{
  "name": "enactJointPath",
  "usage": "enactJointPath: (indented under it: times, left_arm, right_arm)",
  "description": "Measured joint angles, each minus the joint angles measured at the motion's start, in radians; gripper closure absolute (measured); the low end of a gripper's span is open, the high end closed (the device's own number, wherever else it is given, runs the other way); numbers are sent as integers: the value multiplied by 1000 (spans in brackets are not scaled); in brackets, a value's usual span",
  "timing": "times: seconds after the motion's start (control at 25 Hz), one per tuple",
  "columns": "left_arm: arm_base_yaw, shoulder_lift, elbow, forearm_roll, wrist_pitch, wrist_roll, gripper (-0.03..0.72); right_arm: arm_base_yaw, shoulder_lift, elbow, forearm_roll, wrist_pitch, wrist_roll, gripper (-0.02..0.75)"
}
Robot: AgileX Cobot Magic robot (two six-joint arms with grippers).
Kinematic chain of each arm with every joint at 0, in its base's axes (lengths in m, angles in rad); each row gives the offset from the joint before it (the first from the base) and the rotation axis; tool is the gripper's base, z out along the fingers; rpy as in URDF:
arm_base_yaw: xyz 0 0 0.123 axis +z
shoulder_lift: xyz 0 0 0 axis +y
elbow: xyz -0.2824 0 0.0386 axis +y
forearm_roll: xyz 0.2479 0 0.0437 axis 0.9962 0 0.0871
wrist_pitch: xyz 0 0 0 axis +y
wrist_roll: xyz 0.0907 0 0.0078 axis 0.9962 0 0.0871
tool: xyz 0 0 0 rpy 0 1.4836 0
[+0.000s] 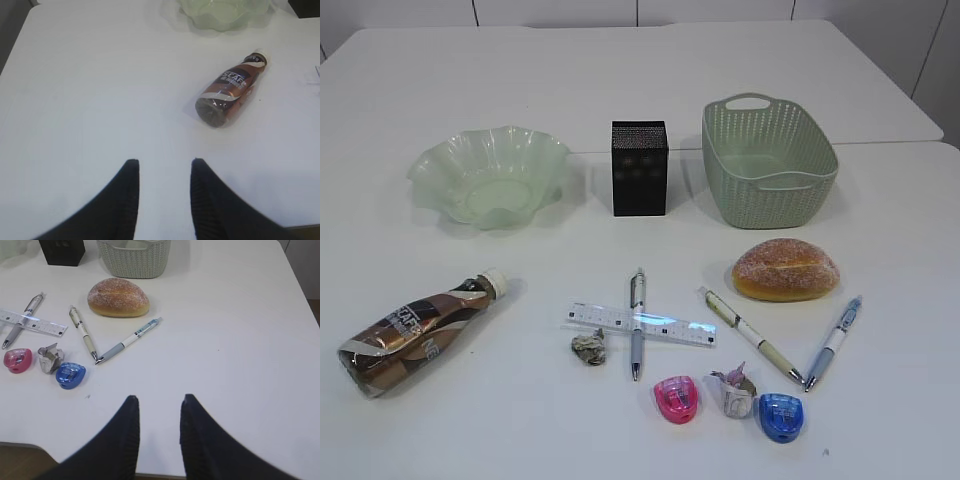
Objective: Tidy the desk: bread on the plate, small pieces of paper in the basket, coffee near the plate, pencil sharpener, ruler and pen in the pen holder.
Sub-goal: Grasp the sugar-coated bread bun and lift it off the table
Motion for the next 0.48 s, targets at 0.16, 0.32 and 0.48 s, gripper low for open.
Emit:
enactJointPath:
  times: [0.16,0.32,0.48]
  left_arm:
    - [0,0,0,0,0,0,452]
    - [-16,0,0,0,0,0,452]
    - [-29,0,0,0,0,0,452]
  right_arm:
    - [0,0,0,0,0,0,498]
    - [0,0,0,0,0,0,499]
    - [0,0,0,0,-4,0,499]
